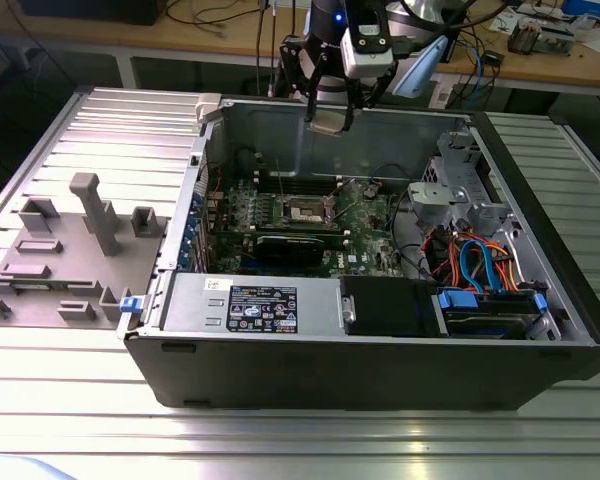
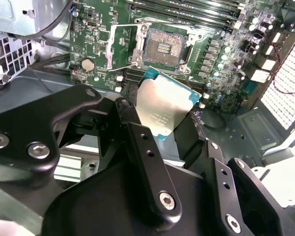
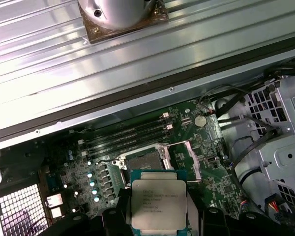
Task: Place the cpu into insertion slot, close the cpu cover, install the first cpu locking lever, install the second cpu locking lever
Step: 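Place the cpu into insertion slot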
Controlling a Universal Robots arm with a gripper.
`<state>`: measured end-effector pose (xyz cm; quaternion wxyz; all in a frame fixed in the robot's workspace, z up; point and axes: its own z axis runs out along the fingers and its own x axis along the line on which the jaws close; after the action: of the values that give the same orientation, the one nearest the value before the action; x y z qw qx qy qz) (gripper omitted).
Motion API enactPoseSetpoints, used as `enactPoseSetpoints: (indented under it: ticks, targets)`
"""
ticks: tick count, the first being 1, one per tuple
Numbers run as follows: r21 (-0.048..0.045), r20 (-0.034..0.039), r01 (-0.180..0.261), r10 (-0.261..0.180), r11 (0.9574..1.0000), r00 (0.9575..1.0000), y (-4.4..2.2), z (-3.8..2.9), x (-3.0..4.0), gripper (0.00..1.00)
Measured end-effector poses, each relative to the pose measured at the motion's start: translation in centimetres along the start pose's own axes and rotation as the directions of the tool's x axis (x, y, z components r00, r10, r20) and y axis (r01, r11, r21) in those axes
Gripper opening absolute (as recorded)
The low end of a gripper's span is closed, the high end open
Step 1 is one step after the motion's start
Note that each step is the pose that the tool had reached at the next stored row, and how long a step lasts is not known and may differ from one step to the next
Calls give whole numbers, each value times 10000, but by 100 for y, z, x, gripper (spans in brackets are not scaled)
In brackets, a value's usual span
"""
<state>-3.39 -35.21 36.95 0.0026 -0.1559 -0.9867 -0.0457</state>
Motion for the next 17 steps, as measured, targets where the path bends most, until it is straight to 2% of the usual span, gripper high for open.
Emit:
enactPoseSetpoints:
  ticks: [3, 8, 17]
  targets:
    - [-2, 7, -61, 61, 10000, 10000, -1, 1, 3, 54]
    - [-16, 67, -742, 742, 9972, 9972, -3, 20, 3, 54]
    - [-27, 98, -1102, 1102, 9939, 9939, -4, 38, 3, 54]
